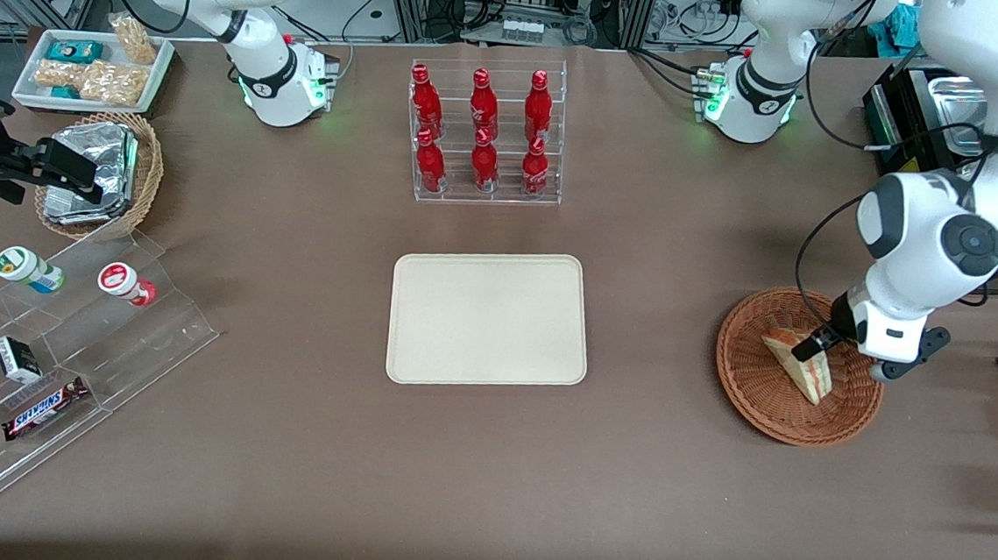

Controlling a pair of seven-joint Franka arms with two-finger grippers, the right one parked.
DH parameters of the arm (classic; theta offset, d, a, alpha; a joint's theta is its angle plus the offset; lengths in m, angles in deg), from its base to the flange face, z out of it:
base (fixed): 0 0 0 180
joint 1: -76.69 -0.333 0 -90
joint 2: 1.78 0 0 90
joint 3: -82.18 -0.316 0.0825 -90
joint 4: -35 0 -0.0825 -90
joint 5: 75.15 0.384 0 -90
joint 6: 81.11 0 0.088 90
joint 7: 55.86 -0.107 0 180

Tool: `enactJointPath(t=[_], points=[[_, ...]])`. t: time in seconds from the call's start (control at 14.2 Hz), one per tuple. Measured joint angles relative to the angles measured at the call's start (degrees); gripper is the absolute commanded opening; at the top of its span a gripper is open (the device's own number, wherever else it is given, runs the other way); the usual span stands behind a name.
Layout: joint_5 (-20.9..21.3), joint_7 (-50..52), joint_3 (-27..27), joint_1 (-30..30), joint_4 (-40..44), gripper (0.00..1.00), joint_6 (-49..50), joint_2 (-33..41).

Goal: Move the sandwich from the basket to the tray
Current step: 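Lower the left gripper onto the sandwich in the wicker basket and grasp it, then lift the sandwich and carry it with the left gripper over the cream tray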

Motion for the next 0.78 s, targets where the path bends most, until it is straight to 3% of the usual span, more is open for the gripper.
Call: enactJointPath(t=[0.07, 0.14, 0.28, 0.49, 0.64, 0.78], points=[[0.0, 0.92, 0.0, 0.0, 0.0, 0.18, -1.02, -1.37], [0.0, 1.23, 0.0, 0.0, 0.0, 0.08, -1.83, -2.68], [0.21, 1.02, 0.01, 0.0, 0.05, 0.01, -2.35, -4.26], [0.48, -1.93, 0.06, 0.03, 1.09, 0.0, 0.78, -3.74], [1.09, -5.73, 0.44, 0.43, 5.11, 0.01, 8.47, -2.45], [2.72, -16.23, 1.26, 2.24, 12.28, 0.0, 19.2, -1.44]])
